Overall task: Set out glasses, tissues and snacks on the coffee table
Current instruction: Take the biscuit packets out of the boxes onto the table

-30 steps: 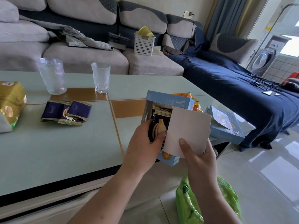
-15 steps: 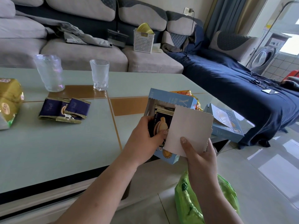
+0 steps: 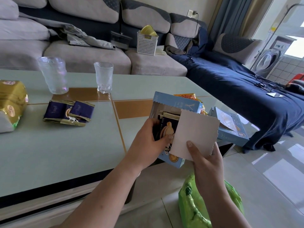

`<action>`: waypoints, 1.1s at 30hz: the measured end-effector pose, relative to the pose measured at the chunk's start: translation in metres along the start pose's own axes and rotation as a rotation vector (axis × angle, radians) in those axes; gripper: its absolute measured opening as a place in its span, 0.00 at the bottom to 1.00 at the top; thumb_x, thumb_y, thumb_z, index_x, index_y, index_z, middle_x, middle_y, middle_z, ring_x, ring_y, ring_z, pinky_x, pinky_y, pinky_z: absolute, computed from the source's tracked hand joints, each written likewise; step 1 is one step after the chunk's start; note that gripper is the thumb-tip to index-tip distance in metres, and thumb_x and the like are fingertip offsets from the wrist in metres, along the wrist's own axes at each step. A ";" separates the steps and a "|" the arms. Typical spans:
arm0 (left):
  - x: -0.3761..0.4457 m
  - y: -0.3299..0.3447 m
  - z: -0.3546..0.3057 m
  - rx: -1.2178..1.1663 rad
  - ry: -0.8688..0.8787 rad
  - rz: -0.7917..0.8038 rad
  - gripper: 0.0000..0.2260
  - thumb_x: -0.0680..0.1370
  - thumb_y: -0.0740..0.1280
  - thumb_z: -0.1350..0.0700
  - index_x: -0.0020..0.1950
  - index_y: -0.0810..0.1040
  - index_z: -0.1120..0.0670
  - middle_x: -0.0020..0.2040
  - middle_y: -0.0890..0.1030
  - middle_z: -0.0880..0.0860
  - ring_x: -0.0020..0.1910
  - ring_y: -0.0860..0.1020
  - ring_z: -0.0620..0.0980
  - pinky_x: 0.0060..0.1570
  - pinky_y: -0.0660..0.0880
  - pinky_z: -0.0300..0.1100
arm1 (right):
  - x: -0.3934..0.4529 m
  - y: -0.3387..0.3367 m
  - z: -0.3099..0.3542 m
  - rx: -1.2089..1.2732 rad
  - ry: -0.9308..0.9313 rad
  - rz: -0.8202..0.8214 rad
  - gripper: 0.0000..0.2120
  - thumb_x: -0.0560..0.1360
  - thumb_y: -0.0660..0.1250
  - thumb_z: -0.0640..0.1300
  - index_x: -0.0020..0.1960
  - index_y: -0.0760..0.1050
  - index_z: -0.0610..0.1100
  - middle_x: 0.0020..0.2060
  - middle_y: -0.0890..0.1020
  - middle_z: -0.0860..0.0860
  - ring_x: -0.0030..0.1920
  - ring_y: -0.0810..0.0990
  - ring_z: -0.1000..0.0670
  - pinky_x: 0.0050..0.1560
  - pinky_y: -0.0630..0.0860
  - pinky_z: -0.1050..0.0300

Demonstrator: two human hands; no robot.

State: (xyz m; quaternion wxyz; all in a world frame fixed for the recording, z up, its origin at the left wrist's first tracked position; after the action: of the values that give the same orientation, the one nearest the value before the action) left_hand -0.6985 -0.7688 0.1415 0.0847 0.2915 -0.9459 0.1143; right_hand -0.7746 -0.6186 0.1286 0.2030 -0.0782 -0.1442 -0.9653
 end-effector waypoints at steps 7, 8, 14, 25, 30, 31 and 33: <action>-0.004 -0.026 -0.014 0.024 0.137 -0.287 0.15 0.74 0.70 0.54 0.58 0.70 0.51 0.54 0.78 0.49 0.53 0.78 0.44 0.53 0.77 0.39 | 0.007 0.001 0.003 0.003 0.006 0.033 0.27 0.48 0.80 0.63 0.44 0.80 0.56 0.43 0.85 0.51 0.45 0.83 0.50 0.45 0.81 0.52; -0.004 -0.032 -0.016 0.012 0.137 -0.316 0.15 0.74 0.70 0.54 0.57 0.71 0.51 0.53 0.79 0.48 0.53 0.79 0.43 0.52 0.77 0.37 | 0.007 0.002 0.003 0.005 0.015 0.041 0.27 0.48 0.80 0.63 0.45 0.80 0.56 0.43 0.85 0.51 0.45 0.83 0.50 0.45 0.81 0.51; 0.000 -0.067 -0.004 -0.336 -0.082 -0.424 0.16 0.69 0.72 0.52 0.54 0.74 0.54 0.47 0.81 0.53 0.45 0.81 0.48 0.48 0.78 0.46 | 0.014 0.012 -0.006 -0.020 0.056 0.055 0.21 0.55 0.78 0.58 0.46 0.79 0.55 0.44 0.85 0.49 0.46 0.83 0.48 0.42 0.81 0.55; 0.062 -0.159 0.061 -0.087 -0.483 -0.440 0.20 0.69 0.73 0.49 0.56 0.72 0.55 0.54 0.79 0.56 0.51 0.79 0.54 0.57 0.76 0.54 | 0.032 0.025 -0.024 -0.012 0.112 0.069 0.11 0.73 0.67 0.37 0.49 0.77 0.52 0.43 0.84 0.52 0.46 0.83 0.52 0.43 0.81 0.57; 0.078 -0.163 0.075 0.182 -0.532 -0.424 0.09 0.73 0.70 0.53 0.47 0.73 0.54 0.46 0.76 0.52 0.50 0.74 0.53 0.51 0.70 0.44 | 0.037 0.030 -0.031 0.008 0.170 0.062 0.10 0.74 0.67 0.38 0.51 0.77 0.51 0.44 0.84 0.51 0.50 0.83 0.49 0.50 0.81 0.49; 0.081 -0.165 0.076 0.228 -0.532 -0.427 0.13 0.73 0.70 0.52 0.53 0.74 0.57 0.49 0.76 0.54 0.50 0.73 0.53 0.49 0.68 0.43 | 0.038 0.031 -0.033 0.021 0.178 0.070 0.11 0.74 0.67 0.38 0.52 0.76 0.51 0.44 0.84 0.52 0.50 0.83 0.49 0.50 0.81 0.50; 0.085 -0.167 0.076 0.294 -0.548 -0.421 0.23 0.74 0.69 0.52 0.65 0.68 0.61 0.56 0.74 0.55 0.54 0.72 0.54 0.49 0.65 0.42 | 0.039 0.036 -0.034 0.040 0.188 0.088 0.11 0.73 0.67 0.39 0.54 0.76 0.51 0.44 0.85 0.52 0.50 0.83 0.50 0.47 0.81 0.53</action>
State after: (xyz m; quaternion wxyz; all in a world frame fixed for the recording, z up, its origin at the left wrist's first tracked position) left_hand -0.6802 -0.9685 0.1157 -0.1926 0.5085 -0.8263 0.1467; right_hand -0.7982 -0.6747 0.1131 0.2594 0.0105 -0.1404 -0.9554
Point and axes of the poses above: each hand's wrist, its own x-axis towards the middle knuckle, its own y-axis out of the palm, z = x × y, the point moved 7 cm from there along x, towards the middle knuckle
